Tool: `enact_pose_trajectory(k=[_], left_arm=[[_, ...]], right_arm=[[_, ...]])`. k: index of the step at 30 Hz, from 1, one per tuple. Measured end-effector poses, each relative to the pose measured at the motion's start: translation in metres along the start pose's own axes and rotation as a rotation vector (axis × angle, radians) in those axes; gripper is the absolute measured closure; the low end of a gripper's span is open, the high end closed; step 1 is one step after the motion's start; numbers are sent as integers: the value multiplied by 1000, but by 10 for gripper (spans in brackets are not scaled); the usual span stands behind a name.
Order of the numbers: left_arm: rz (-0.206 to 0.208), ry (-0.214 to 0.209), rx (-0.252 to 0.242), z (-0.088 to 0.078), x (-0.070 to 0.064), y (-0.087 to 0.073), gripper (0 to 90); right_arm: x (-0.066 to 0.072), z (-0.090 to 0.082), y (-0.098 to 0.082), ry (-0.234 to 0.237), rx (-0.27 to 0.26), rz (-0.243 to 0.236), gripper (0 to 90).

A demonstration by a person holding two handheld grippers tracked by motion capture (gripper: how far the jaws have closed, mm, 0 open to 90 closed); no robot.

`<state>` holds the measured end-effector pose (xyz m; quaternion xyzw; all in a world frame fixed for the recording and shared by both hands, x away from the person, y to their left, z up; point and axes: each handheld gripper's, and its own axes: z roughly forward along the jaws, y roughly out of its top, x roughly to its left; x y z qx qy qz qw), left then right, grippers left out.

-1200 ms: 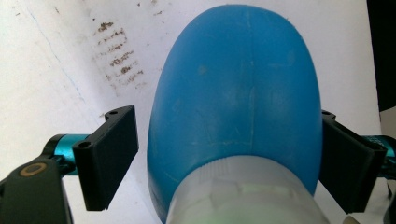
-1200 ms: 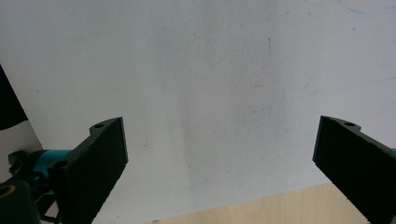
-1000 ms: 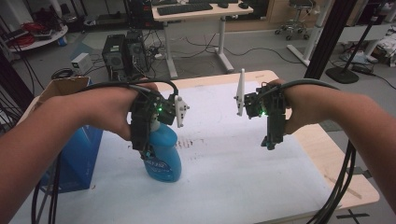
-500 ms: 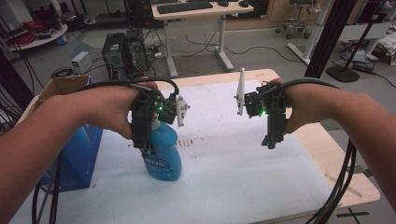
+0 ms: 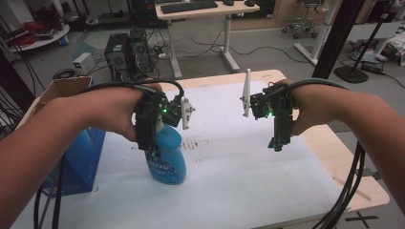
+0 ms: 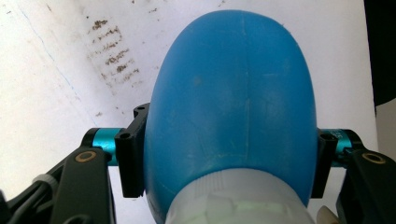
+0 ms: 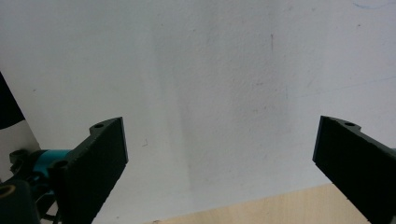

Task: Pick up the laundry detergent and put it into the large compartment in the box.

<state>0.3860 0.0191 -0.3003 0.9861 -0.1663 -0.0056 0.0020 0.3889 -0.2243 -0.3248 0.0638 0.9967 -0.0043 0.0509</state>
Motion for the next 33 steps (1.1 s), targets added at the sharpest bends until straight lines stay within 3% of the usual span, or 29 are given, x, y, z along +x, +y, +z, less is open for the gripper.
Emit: enact_pose_trajectory(k=[9, 17, 23, 28, 31, 33], left_arm=[[12, 4, -2, 0, -1, 1, 376], [-2, 11, 37, -1, -2, 3, 378], [-61, 13, 37, -5, -3, -1, 378], [-123, -3, 30, -20, -6, -7, 378], [-186, -12, 22, -34, -7, -10, 378], [-250, -16, 18, -45, -8, -12, 378]], right_arm=[[-1, 2, 0, 5, 3, 5, 21], [-2, 3, 0, 6, 4, 4, 21], [-1, 3, 2, 7, 4, -3, 21], [-1, 2, 1, 5, -1, 4, 21], [-1, 3, 2, 5, 0, -3, 21], [0, 3, 3, 4, 1, -4, 21]])
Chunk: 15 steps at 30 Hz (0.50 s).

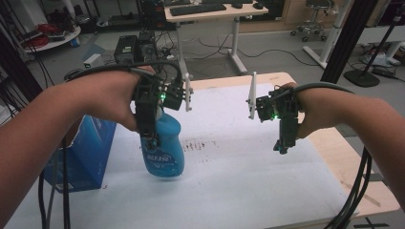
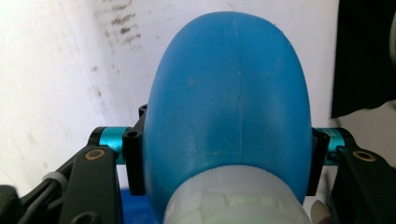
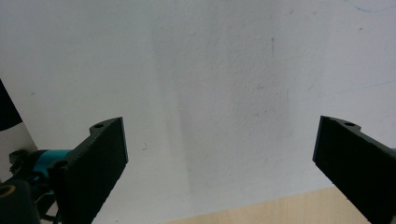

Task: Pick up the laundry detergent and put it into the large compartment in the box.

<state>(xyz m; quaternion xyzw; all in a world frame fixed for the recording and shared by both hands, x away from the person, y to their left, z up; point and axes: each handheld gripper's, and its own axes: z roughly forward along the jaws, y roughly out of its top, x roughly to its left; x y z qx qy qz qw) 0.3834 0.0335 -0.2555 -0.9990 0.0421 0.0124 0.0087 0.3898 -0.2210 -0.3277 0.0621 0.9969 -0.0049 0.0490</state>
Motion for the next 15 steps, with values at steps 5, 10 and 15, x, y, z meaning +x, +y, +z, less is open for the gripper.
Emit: enact_pose_trajectory(k=[5, 10, 15], left_arm=[[-143, -4, -14, -25, 2, -8, 377], [-262, 14, -24, -50, 2, -21, 378], [-399, 25, -33, -70, 3, -38, 378]], right_arm=[[1, 0, 3, -5, 2, -6, 21], [3, -1, 5, -8, -3, -18, 21], [4, -2, 5, -13, -9, -16, 21]])
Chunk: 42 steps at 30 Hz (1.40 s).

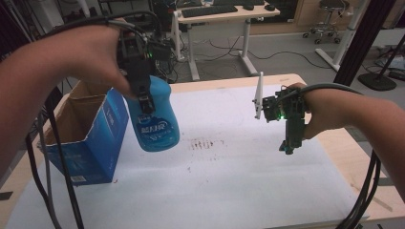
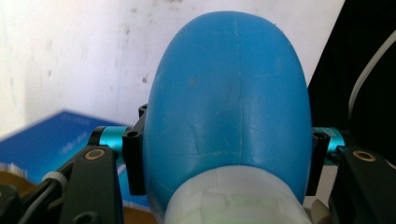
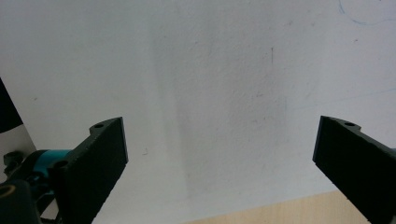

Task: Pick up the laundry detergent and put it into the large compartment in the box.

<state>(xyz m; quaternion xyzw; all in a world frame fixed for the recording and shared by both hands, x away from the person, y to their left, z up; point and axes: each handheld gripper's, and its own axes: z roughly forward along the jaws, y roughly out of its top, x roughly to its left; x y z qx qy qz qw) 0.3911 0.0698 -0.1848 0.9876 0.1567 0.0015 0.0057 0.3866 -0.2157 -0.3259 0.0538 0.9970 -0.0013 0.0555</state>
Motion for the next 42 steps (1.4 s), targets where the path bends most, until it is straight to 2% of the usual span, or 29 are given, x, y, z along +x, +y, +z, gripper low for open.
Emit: enact_pose_trajectory(k=[5, 6, 7, 8, 9, 10, 16, 18, 19, 20, 22, 27, 34, 37, 42], left_arm=[[-126, -18, -4, -19, 12, -17, 378], [-146, -24, -2, -24, 15, -21, 378], [-146, -24, -2, -24, 15, -21, 377], [-200, -32, -2, -32, 20, -29, 377], [-230, -33, -6, -37, 22, -33, 377], [-245, -35, -6, -41, 24, -37, 378], [-411, -41, -41, -67, 41, -68, 377], [-455, -43, -56, -71, 46, -77, 378], [-455, -43, -56, -71, 46, -77, 378], [-525, -42, -63, -77, 52, -92, 378], [-568, -38, -77, -81, 56, -103, 378], [-638, -34, -68, -88, 70, -130, 378], [-742, -15, -45, -81, 83, -153, 378], [-757, -13, -24, -73, 88, -158, 378], [-777, -37, -14, -59, 94, -162, 378]], right_arm=[[0, -2, 1, -2, -1, -5, 21], [1, -1, 1, 2, 2, -8, 21], [1, -1, 1, 2, 2, -8, 21], [2, -1, 2, 4, 8, -12, 21], [4, 0, 4, 5, 18, -18, 21], [3, 1, 5, 4, 16, -30, 21], [4, -3, 9, -1, 14, -33, 21], [4, -3, 10, -4, 11, -33, 21], [4, -3, 10, -4, 11, -33, 21], [5, -4, 11, -4, 14, -26, 21], [4, -3, 11, -3, 19, -39, 21], [5, -4, 11, -5, 16, -28, 21], [4, -4, 10, -10, 16, -32, 22], [4, -4, 10, -10, 17, -31, 22], [4, -4, 10, -13, 16, -24, 21]])
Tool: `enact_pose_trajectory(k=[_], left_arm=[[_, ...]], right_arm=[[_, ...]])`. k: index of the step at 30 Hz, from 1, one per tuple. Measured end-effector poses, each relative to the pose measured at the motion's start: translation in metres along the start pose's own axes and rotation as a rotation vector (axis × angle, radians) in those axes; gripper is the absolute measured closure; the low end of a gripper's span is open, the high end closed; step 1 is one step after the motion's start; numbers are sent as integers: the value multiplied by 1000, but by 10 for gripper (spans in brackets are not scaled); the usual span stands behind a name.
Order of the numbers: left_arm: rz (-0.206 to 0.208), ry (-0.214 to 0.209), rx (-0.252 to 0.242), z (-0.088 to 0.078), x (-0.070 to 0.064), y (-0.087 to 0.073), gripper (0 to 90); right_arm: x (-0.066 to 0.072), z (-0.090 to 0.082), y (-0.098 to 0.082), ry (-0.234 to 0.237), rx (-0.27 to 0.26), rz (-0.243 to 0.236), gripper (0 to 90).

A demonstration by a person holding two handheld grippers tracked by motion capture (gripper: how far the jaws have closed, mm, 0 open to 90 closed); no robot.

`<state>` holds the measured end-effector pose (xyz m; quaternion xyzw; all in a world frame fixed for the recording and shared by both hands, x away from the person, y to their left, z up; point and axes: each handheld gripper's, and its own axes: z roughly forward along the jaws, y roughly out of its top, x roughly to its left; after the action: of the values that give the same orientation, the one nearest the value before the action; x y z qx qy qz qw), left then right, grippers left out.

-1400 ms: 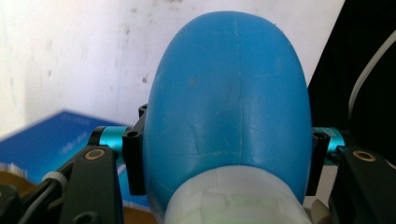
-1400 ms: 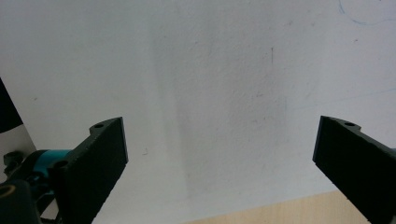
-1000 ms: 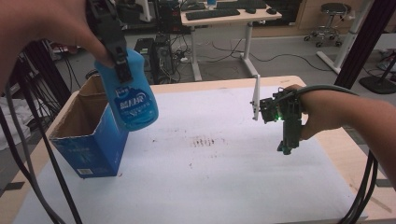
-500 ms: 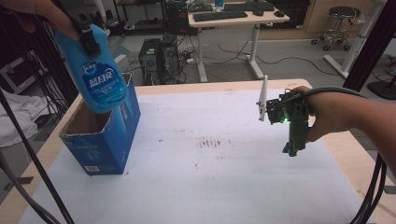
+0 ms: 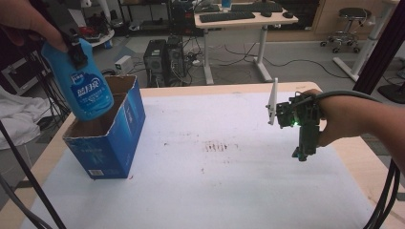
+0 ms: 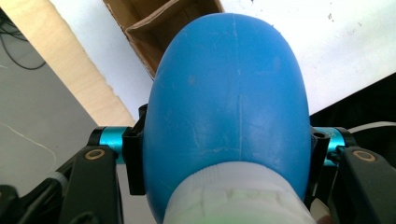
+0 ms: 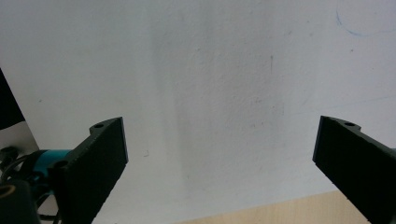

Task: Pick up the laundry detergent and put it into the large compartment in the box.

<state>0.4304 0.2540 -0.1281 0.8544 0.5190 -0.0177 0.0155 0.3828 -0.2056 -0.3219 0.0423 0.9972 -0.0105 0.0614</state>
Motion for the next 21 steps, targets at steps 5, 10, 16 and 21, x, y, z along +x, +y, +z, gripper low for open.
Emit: enact_pose_trajectory(k=[5, 10, 16, 21], left_arm=[[-3, -12, 20, 16, 4, 2, 378], [29, -9, 36, 38, 7, 6, 378], [61, -42, 38, 64, 10, 9, 379], [140, -16, 49, 83, 6, 10, 379]], right_arm=[[0, 0, 0, -5, 2, -2, 21], [0, 0, -1, -6, 1, -4, 21], [-1, 0, -2, -11, 5, 0, 21], [-1, 2, -1, -10, 5, -2, 22]])
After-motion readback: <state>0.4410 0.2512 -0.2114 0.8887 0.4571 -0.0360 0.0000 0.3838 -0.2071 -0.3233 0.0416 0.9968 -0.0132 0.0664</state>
